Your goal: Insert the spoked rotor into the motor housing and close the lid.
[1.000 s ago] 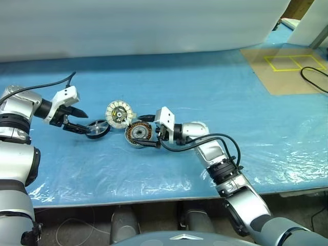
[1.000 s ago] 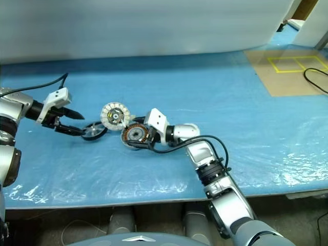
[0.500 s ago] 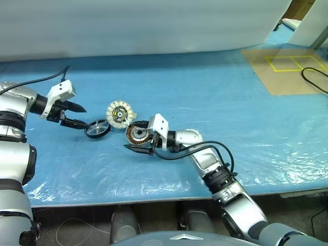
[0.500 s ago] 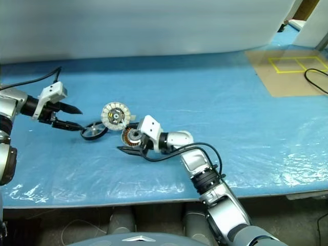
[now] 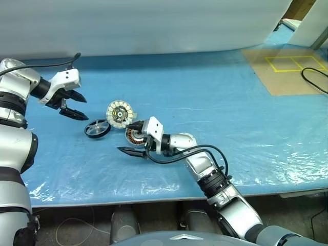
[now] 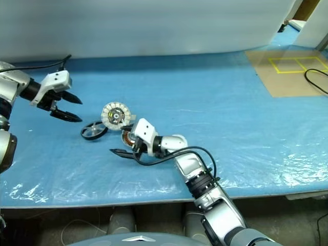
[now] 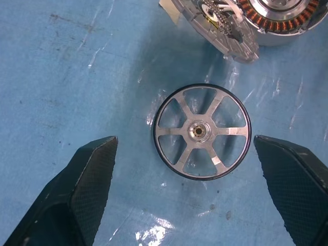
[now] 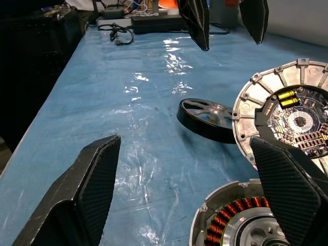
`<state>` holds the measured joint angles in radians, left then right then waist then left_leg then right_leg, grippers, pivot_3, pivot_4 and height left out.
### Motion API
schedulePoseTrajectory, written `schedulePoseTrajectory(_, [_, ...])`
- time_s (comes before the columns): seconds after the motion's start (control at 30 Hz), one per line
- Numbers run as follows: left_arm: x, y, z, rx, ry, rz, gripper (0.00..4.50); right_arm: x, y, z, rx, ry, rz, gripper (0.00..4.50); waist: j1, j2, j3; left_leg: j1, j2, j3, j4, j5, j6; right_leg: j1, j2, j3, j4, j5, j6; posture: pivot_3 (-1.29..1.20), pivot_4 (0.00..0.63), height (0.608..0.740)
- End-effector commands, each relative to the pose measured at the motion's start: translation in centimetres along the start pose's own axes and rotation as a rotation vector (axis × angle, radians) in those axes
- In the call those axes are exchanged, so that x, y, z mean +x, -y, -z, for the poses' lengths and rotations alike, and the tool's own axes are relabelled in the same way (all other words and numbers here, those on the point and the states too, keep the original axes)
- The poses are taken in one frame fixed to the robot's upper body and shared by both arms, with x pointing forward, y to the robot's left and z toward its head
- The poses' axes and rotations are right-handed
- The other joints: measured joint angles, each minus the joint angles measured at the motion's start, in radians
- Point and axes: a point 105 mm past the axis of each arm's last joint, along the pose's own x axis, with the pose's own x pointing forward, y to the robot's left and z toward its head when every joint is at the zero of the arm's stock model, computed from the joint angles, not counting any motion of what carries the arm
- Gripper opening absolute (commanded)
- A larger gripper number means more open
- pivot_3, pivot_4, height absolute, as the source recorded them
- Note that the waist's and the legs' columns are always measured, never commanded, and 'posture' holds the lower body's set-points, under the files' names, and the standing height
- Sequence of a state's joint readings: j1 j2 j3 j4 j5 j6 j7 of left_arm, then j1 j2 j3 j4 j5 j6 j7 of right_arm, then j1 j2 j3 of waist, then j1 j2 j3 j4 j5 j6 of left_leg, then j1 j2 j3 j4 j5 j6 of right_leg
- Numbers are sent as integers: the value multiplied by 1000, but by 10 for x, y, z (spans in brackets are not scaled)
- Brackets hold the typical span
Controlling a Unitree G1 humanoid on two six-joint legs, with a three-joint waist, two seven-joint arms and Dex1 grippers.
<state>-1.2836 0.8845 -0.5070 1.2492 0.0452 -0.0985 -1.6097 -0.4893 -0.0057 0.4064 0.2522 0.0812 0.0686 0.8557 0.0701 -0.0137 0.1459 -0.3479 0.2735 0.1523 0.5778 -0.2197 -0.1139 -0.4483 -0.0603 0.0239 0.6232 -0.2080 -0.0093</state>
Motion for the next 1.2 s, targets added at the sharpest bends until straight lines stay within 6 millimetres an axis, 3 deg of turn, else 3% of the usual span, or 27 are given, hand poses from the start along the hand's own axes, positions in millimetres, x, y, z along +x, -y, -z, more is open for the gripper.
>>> schedulePoseTrajectory(0.03, [-3,-2,-14,131,4,-7,4500,4,-3,-12,-26,49,7,4263,1,0,0,0,0,0,0,0,0,1,0,0,0,0,0,0,150,740])
schedulePoseTrajectory(0.23, [8,3,-16,276,22,20,4500,1,-3,-10,-17,45,35,4263,0,0,0,1,0,-1,0,0,0,4,0,0,-1,0,0,0,150,740])
schedulePoseTrajectory(0.5, [14,12,8,329,-87,74,4500,-1,-1,-10,-17,40,54,4263,1,0,0,7,0,-1,0,0,0,7,0,0,0,0,0,0,150,740])
schedulePoseTrajectory(0.87, [19,17,18,393,-126,103,4500,4,-4,-13,-10,53,59,4263,0,0,0,7,0,-1,0,0,0,7,0,0,-1,0,0,0,150,740])
schedulePoseTrajectory(1.2, [8,7,4,325,-46,27,4500,4,-10,-11,11,50,71,4263,0,0,0,7,0,-1,0,0,-1,7,0,0,-1,0,0,0,150,740])
